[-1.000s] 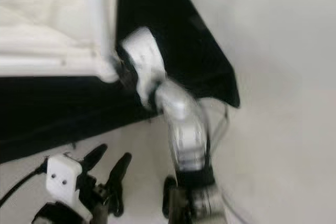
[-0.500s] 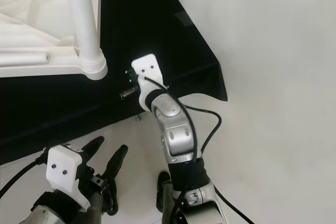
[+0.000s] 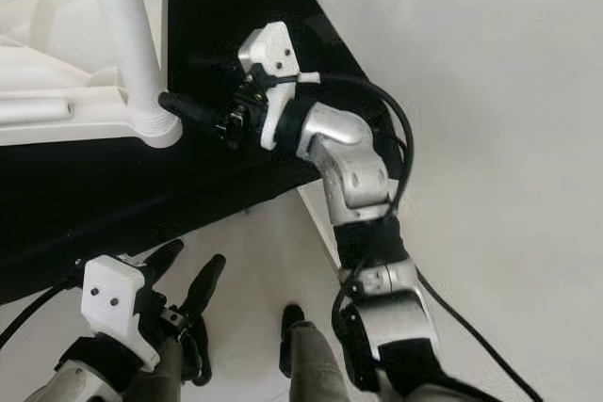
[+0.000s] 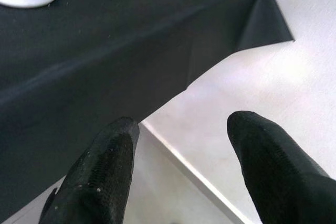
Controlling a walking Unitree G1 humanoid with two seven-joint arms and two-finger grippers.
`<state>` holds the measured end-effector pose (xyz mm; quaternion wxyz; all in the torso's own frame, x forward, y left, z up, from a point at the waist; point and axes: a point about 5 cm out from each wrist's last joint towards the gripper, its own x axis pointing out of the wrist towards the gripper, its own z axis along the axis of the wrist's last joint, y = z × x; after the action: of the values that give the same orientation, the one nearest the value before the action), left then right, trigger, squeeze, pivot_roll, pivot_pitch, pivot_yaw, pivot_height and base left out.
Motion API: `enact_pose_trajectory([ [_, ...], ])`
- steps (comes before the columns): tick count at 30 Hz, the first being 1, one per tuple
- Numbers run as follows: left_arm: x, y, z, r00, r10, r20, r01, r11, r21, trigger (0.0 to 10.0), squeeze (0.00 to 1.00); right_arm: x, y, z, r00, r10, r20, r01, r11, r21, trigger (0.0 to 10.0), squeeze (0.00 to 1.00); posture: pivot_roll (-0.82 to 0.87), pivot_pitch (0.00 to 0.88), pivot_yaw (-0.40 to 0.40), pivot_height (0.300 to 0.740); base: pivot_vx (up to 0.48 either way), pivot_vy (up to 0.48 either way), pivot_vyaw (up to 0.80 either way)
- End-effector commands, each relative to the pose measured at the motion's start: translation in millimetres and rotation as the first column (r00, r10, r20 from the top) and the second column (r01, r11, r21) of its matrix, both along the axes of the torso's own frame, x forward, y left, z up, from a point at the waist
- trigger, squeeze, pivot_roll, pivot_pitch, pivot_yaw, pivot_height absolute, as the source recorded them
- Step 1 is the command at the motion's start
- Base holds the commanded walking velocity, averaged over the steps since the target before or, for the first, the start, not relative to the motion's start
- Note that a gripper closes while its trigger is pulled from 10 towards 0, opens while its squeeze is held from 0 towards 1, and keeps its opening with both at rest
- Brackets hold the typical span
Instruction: Building children table
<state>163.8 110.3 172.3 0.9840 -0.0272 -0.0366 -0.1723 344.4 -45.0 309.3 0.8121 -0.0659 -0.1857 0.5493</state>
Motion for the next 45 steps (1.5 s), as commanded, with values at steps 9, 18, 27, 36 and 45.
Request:
enact_pose_trajectory([
  [9,2.9,2.8,-9.3,0.998,0.056,-0.018,-0.056,0.998,0.029,10.0,0.00,5.5,31.4,9.6,0.995,0.093,0.040,-0.095,0.995,0.031,10.0,0.00,0.07,0.307,-0.084,0.740,0.000,0.000,0.00],
  [18,3.7,1.2,-9.2,0.998,0.055,-0.010,-0.054,0.998,0.025,10.0,0.00,10.7,50.2,7.4,0.989,0.146,0.036,-0.145,0.989,-0.036,0.0,0.00,0.06,0.311,-0.092,0.740,0.000,0.000,0.00],
  [27,2.6,1.0,-8.4,0.999,0.054,-0.007,-0.054,0.998,0.015,10.0,0.00,21.5,38.1,2.3,0.999,0.045,0.005,-0.044,0.997,-0.064,0.0,0.00,0.05,0.325,-0.088,0.740,0.000,0.000,0.00],
  [36,-0.1,1.4,-8.1,0.999,0.038,-0.012,-0.038,0.999,0.005,10.0,0.00,36.7,-26.5,-37.3,0.807,-0.579,-0.119,0.563,0.814,-0.140,0.0,0.00,0.01,0.343,-0.090,0.740,0.000,0.000,0.00],
  [45,0.3,1.6,-7.7,0.999,0.028,-0.015,-0.028,1.000,0.009,10.0,0.00,-20.3,-14.9,-89.8,0.650,-0.726,-0.224,0.711,0.685,-0.160,0.0,0.00,0.03,0.343,-0.077,0.740,0.000,0.000,0.00],
])
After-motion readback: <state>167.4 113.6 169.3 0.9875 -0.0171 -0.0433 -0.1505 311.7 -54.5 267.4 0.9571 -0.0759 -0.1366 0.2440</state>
